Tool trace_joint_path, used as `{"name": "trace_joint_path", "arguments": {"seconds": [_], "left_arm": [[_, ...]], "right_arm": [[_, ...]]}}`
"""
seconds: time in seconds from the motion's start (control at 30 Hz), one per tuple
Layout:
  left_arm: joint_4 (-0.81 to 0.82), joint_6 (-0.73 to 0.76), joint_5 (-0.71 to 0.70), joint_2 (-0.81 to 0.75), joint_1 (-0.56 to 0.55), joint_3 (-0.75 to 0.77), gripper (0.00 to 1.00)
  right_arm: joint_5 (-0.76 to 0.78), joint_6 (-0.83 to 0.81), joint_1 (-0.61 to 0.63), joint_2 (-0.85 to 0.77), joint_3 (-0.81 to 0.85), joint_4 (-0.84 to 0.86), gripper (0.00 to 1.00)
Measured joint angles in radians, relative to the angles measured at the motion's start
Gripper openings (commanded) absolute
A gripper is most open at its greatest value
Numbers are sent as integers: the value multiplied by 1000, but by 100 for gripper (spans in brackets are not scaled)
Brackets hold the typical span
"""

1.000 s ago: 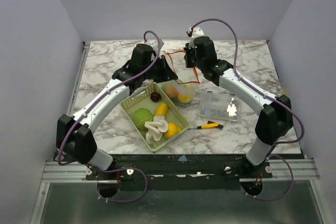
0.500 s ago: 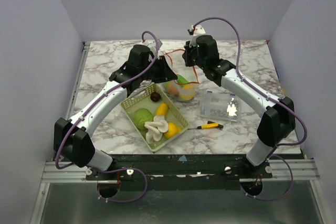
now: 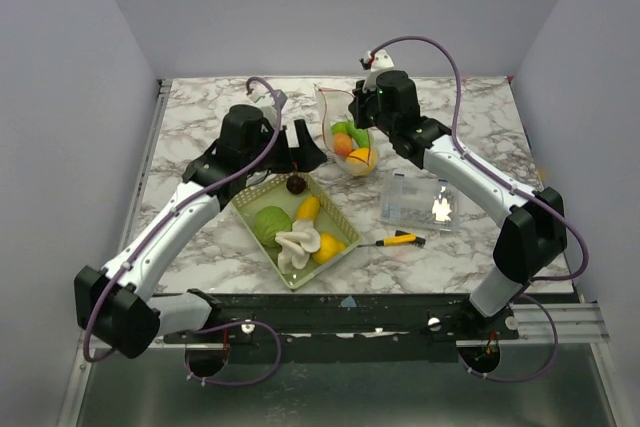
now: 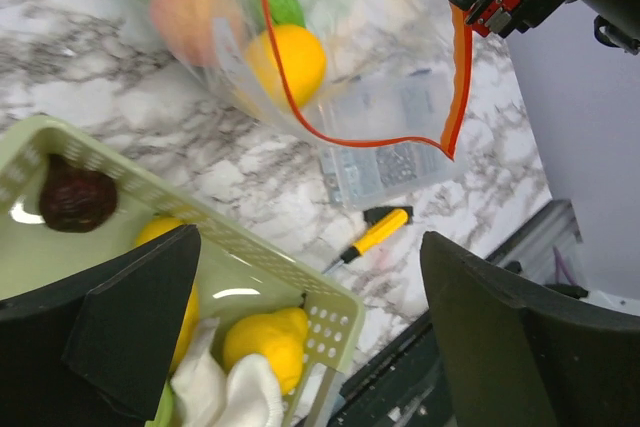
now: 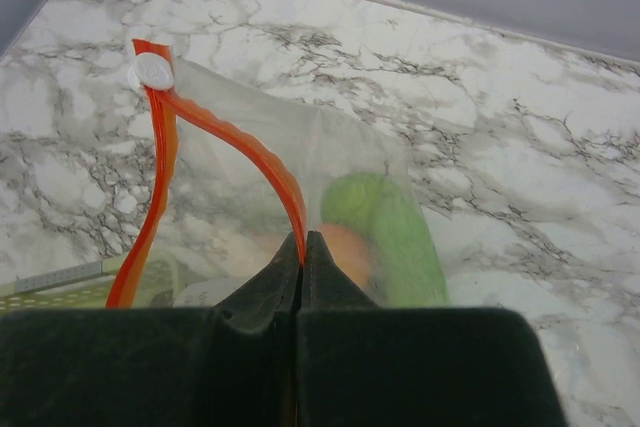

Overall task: Place the food in the zip-top bag and seal the zipper
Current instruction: Adjust the zipper food storage bag at the center of the board, then pick up the fake fruit from the bin.

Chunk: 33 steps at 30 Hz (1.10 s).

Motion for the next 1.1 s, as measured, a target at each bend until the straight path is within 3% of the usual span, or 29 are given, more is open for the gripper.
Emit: {"name": "trace_joint_path", "arguments": {"seconds": [0.23, 0.5, 0.77, 0.87, 1.03, 1.1], "left_arm": [[-50, 29, -151, -241, 19, -136, 99], [-41, -59, -255, -287, 20, -410, 98], [60, -61, -331, -99, -18, -376, 86], [116, -53, -361, -31, -49, -370, 75], [151, -27, -344, 89, -79, -334, 76], [159, -13, -334, 115, -106, -325, 71]], "right_arm": [[-3, -7, -3, 0, -19, 41, 1], [-79, -5, -10, -25, -61, 79, 1], [-116, -3, -18, -88, -124, 117, 1], [-120, -3, -23, -91, -135, 118, 1], [-121, -3, -31, -97, -144, 120, 1], [-123, -3, -34, -100, -146, 121, 1]]}}
